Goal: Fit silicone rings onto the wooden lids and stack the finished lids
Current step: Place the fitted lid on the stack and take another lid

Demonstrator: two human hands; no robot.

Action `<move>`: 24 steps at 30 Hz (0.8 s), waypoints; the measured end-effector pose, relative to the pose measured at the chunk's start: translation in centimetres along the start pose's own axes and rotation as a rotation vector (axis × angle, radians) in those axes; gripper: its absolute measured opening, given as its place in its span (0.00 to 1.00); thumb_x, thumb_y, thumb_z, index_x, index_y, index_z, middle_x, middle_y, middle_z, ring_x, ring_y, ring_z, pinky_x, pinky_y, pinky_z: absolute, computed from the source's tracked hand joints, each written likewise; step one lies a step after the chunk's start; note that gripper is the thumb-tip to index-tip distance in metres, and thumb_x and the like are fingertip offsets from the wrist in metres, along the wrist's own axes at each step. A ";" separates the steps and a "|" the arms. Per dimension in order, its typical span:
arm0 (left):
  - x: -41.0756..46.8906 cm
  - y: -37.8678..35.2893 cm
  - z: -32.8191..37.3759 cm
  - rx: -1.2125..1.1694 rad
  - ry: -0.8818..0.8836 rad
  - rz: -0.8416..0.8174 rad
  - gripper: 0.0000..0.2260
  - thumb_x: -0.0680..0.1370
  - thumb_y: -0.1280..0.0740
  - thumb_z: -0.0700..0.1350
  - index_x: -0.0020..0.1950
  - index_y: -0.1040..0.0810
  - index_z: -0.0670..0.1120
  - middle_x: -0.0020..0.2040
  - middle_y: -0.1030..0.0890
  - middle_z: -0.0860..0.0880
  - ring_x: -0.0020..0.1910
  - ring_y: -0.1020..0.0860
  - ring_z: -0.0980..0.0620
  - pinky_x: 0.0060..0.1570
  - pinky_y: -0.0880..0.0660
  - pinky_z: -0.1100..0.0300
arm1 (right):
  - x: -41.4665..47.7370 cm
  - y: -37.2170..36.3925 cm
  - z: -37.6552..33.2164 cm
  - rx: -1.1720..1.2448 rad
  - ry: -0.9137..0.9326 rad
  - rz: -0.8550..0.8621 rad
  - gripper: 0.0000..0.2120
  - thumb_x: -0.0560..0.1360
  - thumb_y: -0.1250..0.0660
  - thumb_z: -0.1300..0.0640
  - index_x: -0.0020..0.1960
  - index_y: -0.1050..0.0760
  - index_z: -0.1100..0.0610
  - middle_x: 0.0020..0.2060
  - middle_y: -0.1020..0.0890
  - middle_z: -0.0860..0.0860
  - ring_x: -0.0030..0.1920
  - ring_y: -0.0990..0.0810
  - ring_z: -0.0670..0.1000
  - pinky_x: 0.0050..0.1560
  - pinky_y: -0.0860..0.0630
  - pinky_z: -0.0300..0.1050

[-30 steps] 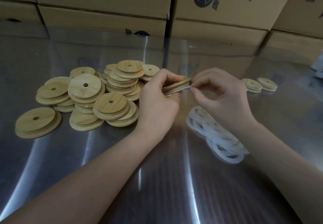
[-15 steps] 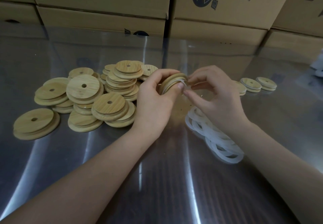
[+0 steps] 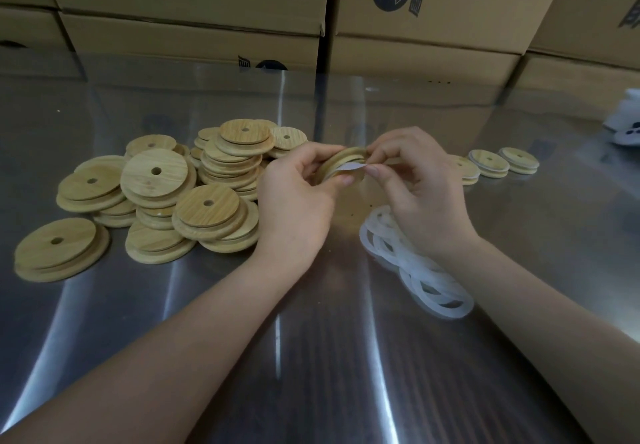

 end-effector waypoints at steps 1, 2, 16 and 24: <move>0.0 0.0 0.0 0.009 -0.005 0.001 0.14 0.71 0.25 0.34 0.48 0.19 0.52 0.44 0.16 0.55 0.47 0.17 0.58 0.54 0.21 0.60 | 0.0 0.0 0.0 0.004 -0.005 -0.001 0.03 0.73 0.31 0.71 0.42 0.22 0.66 0.43 0.21 0.58 0.47 0.24 0.47 0.49 0.30 0.29; 0.0 0.0 0.0 0.018 -0.010 0.000 0.14 0.71 0.25 0.34 0.47 0.19 0.52 0.44 0.16 0.55 0.47 0.17 0.58 0.53 0.21 0.61 | 0.0 0.0 0.0 0.012 -0.014 -0.003 0.03 0.73 0.31 0.71 0.42 0.23 0.66 0.43 0.21 0.58 0.47 0.24 0.47 0.49 0.30 0.29; 0.2 0.0 0.0 0.093 -0.032 0.008 0.14 0.70 0.25 0.33 0.45 0.19 0.52 0.41 0.17 0.57 0.45 0.18 0.59 0.52 0.21 0.58 | 0.2 -0.1 0.2 0.208 -0.195 -0.029 0.09 0.74 0.31 0.70 0.43 0.25 0.57 0.44 0.22 0.53 0.48 0.23 0.45 0.50 0.24 0.40; 0.1 0.1 -0.2 0.090 -0.052 -0.017 0.14 0.71 0.26 0.32 0.45 0.19 0.51 0.43 0.16 0.55 0.46 0.18 0.59 0.52 0.21 0.60 | 0.3 0.2 0.3 0.201 -0.191 -0.050 0.07 0.73 0.30 0.69 0.42 0.23 0.59 0.45 0.21 0.56 0.49 0.23 0.40 0.51 0.29 0.30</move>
Point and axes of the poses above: each hand's wrist, its own x-axis towards the middle knuckle, its own y-axis out of the back of the hand, z = x × y, the point moved 1 cm from there along x, towards the middle knuckle
